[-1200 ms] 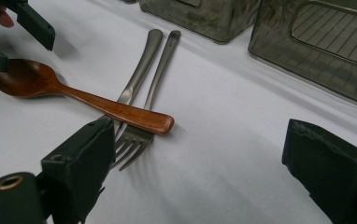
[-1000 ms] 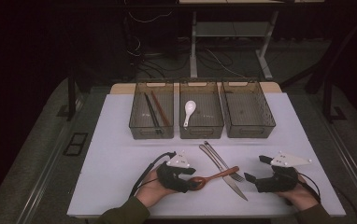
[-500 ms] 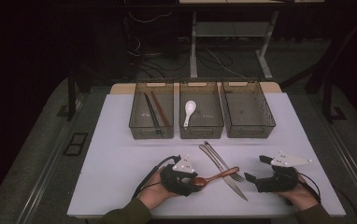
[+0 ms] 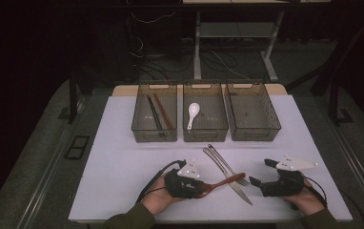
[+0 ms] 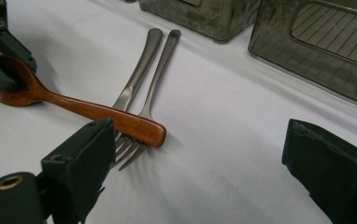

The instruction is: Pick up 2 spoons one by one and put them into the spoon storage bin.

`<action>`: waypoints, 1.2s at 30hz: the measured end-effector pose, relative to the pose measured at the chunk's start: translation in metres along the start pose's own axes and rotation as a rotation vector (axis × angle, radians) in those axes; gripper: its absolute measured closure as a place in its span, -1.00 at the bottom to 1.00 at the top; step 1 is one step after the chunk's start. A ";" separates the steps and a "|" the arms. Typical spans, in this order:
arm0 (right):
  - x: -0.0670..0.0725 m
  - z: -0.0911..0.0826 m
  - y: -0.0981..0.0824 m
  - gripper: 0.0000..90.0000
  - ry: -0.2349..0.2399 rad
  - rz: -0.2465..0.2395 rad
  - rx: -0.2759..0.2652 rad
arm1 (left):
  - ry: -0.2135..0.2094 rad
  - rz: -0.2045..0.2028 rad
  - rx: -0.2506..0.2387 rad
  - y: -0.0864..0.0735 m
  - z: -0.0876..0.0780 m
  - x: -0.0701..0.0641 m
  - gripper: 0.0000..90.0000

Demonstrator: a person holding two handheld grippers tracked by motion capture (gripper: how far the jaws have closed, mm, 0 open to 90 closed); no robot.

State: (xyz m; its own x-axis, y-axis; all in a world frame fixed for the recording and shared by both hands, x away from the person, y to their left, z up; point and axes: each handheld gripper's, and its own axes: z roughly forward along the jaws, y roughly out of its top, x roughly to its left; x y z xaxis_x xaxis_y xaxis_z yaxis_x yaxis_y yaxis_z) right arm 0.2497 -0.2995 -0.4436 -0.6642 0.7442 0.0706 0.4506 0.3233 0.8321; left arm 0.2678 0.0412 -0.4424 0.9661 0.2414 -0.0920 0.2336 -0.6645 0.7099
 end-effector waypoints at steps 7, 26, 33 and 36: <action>-0.001 -0.001 0.000 -0.79 0.001 -0.003 -0.004 | 0.011 0.025 0.004 0.003 -0.002 -0.004 0.77; 0.000 -0.002 0.001 -0.79 0.009 0.000 -0.013 | 0.121 0.018 0.012 0.003 -0.025 0.010 0.82; 0.005 0.003 0.001 -0.79 0.031 -0.005 -0.011 | 0.146 -0.005 -0.018 0.001 -0.037 0.019 0.81; 0.008 0.004 0.002 -0.79 0.036 -0.003 -0.015 | 0.155 -0.011 -0.029 0.000 -0.041 0.022 0.81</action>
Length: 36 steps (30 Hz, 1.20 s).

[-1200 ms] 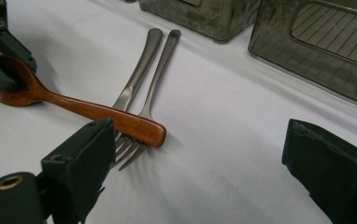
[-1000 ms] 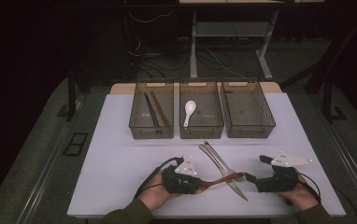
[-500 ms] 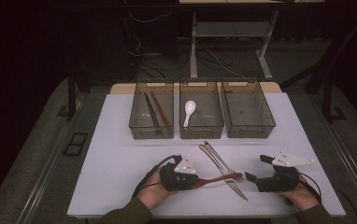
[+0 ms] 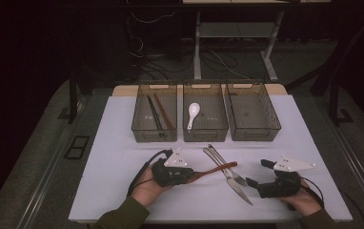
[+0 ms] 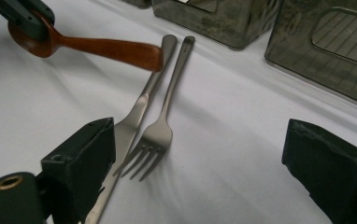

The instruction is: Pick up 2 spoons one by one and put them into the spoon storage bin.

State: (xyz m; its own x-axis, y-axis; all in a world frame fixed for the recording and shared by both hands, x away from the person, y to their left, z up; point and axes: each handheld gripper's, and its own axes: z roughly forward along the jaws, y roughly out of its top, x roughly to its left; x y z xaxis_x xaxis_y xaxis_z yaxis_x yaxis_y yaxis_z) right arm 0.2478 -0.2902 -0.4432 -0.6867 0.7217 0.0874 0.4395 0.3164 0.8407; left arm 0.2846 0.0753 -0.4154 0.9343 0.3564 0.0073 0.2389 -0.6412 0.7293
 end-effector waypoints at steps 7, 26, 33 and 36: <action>0.000 0.001 0.000 -0.79 0.003 -0.005 0.004 | 0.016 -0.011 -0.032 0.002 -0.008 0.010 0.81; -0.002 0.001 -0.001 -0.79 -0.007 0.001 0.009 | 0.078 -0.053 -0.115 0.025 -0.016 0.040 0.82; -0.003 0.000 -0.001 -0.79 -0.013 0.005 0.008 | 0.102 -0.051 -0.140 0.041 -0.015 0.055 0.82; -0.003 0.000 -0.002 -0.79 -0.012 0.007 0.009 | 0.111 -0.053 -0.151 0.049 -0.014 0.062 0.82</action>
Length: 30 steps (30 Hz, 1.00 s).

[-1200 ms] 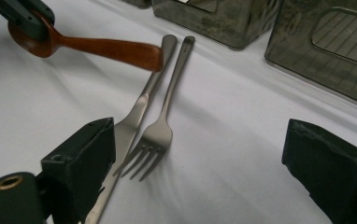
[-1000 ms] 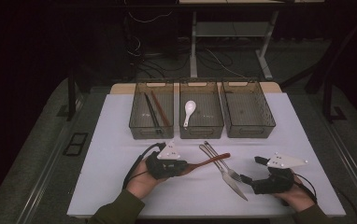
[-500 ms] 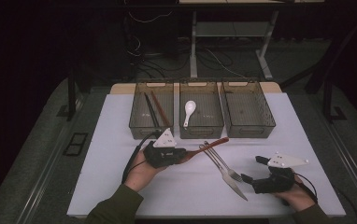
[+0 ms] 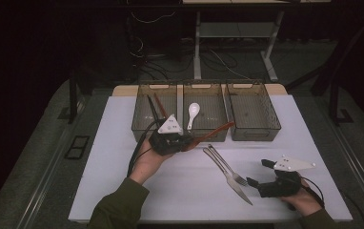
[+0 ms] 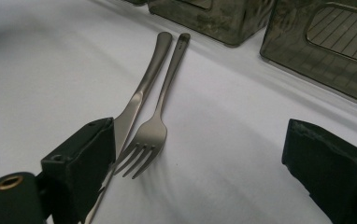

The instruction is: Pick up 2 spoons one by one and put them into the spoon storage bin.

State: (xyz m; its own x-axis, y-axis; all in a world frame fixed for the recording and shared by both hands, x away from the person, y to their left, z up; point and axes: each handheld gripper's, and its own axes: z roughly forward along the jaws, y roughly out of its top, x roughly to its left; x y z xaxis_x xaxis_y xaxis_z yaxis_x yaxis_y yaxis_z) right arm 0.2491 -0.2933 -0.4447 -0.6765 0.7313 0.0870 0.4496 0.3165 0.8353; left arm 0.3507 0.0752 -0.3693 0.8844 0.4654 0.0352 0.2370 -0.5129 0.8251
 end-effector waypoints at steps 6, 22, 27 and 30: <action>-0.001 0.000 0.000 -0.79 -0.002 -0.004 -0.003 | 0.025 0.019 -0.013 0.020 0.006 0.014 0.82; -0.001 -0.002 0.000 -0.79 -0.002 0.001 -0.007 | 0.088 -0.014 0.006 0.044 0.037 0.051 0.82; -0.002 -0.002 -0.001 -0.79 -0.005 0.001 -0.008 | 0.109 -0.018 0.033 0.045 0.047 0.056 0.81; -0.002 -0.002 -0.001 -0.79 -0.004 0.002 -0.009 | 0.118 -0.022 0.053 0.043 0.052 0.060 0.81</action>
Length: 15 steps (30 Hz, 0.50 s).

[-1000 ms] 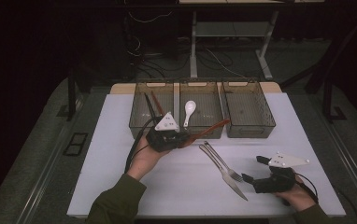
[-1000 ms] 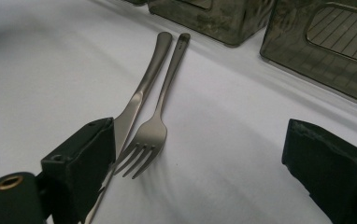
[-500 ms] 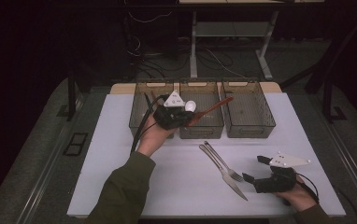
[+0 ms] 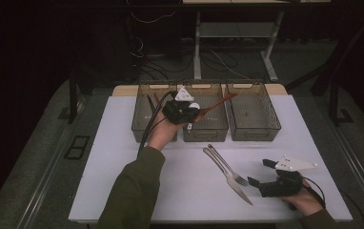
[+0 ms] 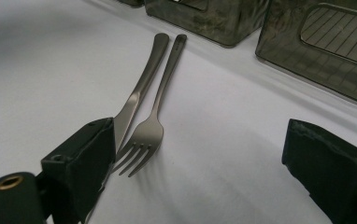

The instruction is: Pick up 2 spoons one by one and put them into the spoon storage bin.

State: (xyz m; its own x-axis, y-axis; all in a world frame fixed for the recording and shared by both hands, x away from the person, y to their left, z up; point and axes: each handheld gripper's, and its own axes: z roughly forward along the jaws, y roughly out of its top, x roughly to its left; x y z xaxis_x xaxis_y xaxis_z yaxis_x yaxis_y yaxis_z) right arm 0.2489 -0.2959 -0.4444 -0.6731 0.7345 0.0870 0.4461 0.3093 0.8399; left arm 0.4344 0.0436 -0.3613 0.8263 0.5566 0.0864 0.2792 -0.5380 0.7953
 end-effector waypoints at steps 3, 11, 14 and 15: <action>0.000 0.000 0.000 -0.79 0.000 -0.001 0.002 | 0.007 -0.024 0.026 -0.004 0.007 0.002 0.81; -0.001 -0.001 0.000 -0.79 -0.001 0.000 -0.001 | -0.002 -0.054 0.064 -0.009 0.018 0.005 0.69; -0.001 -0.001 0.000 -0.79 -0.001 0.002 -0.001 | 0.002 -0.060 0.063 -0.009 0.017 0.005 0.54; -0.001 -0.001 0.000 -0.79 -0.001 0.003 -0.001 | -0.001 -0.065 0.060 -0.009 0.017 0.005 0.49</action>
State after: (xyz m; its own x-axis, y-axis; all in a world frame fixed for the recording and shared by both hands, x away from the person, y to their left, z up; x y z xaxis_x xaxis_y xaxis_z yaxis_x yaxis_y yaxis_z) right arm 0.2487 -0.2970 -0.4438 -0.6713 0.7358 0.0894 0.4474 0.3061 0.8403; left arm 0.4449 0.0405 -0.3783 0.8058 0.5911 0.0352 0.3613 -0.5379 0.7616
